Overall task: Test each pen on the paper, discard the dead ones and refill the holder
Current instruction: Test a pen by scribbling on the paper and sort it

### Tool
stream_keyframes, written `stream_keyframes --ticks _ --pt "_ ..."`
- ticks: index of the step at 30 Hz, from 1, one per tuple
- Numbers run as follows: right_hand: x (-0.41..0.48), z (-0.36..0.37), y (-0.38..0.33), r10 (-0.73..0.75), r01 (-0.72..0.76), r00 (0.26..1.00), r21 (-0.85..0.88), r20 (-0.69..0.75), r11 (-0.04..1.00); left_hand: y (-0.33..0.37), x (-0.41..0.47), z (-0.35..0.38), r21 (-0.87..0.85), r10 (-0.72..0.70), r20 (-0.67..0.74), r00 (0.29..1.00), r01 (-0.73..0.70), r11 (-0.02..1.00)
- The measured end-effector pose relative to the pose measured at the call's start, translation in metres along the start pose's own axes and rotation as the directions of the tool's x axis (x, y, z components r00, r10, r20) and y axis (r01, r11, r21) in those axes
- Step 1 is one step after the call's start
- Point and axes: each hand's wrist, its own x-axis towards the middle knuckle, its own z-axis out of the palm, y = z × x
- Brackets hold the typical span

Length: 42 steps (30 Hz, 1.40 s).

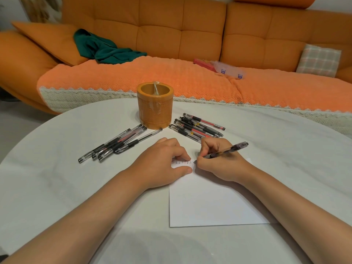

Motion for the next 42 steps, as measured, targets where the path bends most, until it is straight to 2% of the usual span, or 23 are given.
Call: stream_keyframes --ticks 6,12,21,23,25,27,32,36,42 --pt "-0.001 0.0 0.0 0.003 -0.003 1.0 0.016 -0.014 1.0 0.0 0.0 0.0 0.003 -0.001 0.001 1.0 0.001 1.0" --pt "0.0 -0.001 -0.001 0.008 -0.009 0.999 0.005 0.034 1.0 0.0 0.0 0.0 0.006 0.0 0.004 1.0 0.0 1.0" --pt "0.001 -0.001 -0.001 0.032 -0.032 0.999 0.011 0.001 0.999 0.001 0.002 -0.002 -0.002 0.0 0.017 1.0 0.0 1.0" --pt "0.001 -0.003 0.0 0.071 -0.066 0.997 0.123 -0.04 0.99 0.0 0.001 -0.001 0.0 -0.002 0.017 1.0 0.002 1.0" --pt "0.001 -0.006 0.003 0.111 -0.08 0.991 0.344 -0.07 0.936 0.0 0.001 -0.001 -0.002 -0.001 0.014 1.0 0.001 1.0" --pt "0.001 -0.007 0.002 0.135 -0.082 0.987 0.463 -0.083 0.883 0.0 0.001 -0.001 -0.01 -0.003 0.013 1.0 0.003 1.0" --pt "0.002 -0.006 0.003 0.144 -0.066 0.984 0.525 -0.109 0.849 0.0 0.001 -0.001 -0.014 -0.029 0.008 1.0 0.029 0.999" --pt "0.003 -0.01 0.003 0.175 -0.079 0.982 0.681 -0.073 0.728 0.0 0.001 -0.001 -0.033 -0.053 0.004 0.999 0.053 0.998" --pt "0.007 -0.016 -0.005 0.161 -0.089 0.986 0.663 -0.048 0.744 -0.001 0.002 -0.002 -0.052 -0.064 0.005 0.998 0.065 0.997"
